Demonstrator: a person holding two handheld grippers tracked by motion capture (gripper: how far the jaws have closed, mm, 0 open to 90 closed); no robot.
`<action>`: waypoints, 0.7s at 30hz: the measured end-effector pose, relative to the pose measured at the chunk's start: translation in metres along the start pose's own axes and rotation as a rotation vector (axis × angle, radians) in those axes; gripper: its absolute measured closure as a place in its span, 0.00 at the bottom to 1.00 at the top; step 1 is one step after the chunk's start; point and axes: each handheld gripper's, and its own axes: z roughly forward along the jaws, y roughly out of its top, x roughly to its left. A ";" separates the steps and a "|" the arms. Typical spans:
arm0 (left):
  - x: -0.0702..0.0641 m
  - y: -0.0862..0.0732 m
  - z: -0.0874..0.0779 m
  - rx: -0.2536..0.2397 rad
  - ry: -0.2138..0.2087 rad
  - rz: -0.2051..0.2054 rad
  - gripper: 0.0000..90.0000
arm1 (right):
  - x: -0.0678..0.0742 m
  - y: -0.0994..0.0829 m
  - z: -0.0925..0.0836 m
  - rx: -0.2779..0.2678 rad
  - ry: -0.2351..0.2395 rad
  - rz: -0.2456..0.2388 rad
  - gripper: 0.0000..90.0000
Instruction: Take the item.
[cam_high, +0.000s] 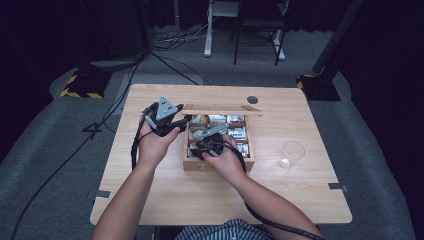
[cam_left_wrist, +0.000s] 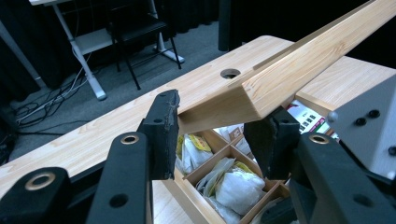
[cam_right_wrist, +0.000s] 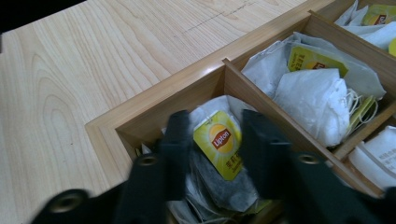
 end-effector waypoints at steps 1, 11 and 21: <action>0.000 0.000 0.000 0.000 0.000 0.002 0.62 | -0.001 0.000 -0.001 -0.001 0.010 0.002 0.85; -0.001 0.000 0.000 0.005 0.002 0.002 0.62 | -0.003 0.000 -0.009 -0.025 0.015 -0.019 0.98; 0.000 0.000 0.000 0.006 0.001 0.003 0.62 | -0.002 0.005 -0.030 -0.097 0.023 -0.013 0.98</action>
